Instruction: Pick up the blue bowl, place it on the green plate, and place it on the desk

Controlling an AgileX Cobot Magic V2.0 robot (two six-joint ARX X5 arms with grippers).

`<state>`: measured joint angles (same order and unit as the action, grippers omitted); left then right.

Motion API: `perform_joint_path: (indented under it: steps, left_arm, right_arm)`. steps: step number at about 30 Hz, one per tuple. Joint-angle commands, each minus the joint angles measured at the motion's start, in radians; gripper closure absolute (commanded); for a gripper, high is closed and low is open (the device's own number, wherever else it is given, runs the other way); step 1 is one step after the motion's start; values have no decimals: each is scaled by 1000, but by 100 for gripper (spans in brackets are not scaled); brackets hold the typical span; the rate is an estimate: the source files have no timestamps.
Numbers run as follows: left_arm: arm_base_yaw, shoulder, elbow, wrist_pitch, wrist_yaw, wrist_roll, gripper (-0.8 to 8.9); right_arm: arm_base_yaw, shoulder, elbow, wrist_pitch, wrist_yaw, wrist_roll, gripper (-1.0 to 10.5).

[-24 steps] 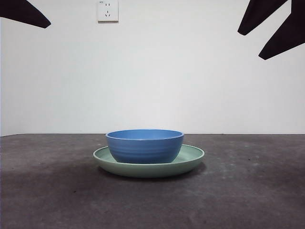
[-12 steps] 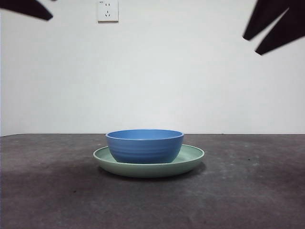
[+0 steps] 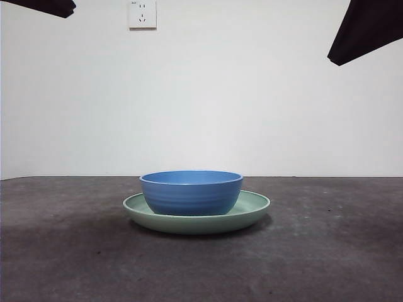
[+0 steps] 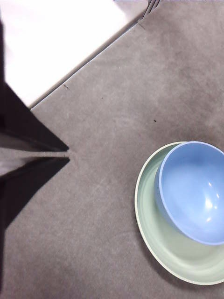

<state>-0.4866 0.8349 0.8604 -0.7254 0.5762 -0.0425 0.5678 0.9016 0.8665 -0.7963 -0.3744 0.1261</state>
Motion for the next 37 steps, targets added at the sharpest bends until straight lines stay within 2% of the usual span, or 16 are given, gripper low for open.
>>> perform_joint_path:
  steps: [1,19,22,25,30,33,37]
  left_arm:
    - [-5,6,10,8,7,8,803]
    - [-4,0,10,23,7,8,803]
    - [4,-23,10,59,-6,63,803]
    - [47,-74,9,174,-114,89,803]
    - [169,-187,-33,409,-357,97,803]
    - [252,-272,-107,524,-433,135,803]
    - [348,-388,-251,653,-457,171,803]
  right_arm:
    - [6,4,6,8,-3,-10,935]
    - [6,4,6,10,-3,-10,935]
    - [6,4,6,10,-3,-10,935]
    - [6,4,6,10,-3,-10,935]
    - [6,4,6,10,-3,-10,935]
    - [6,4,6,10,-3,-10,935]
    - [6,4,6,10,-3,-10,935]
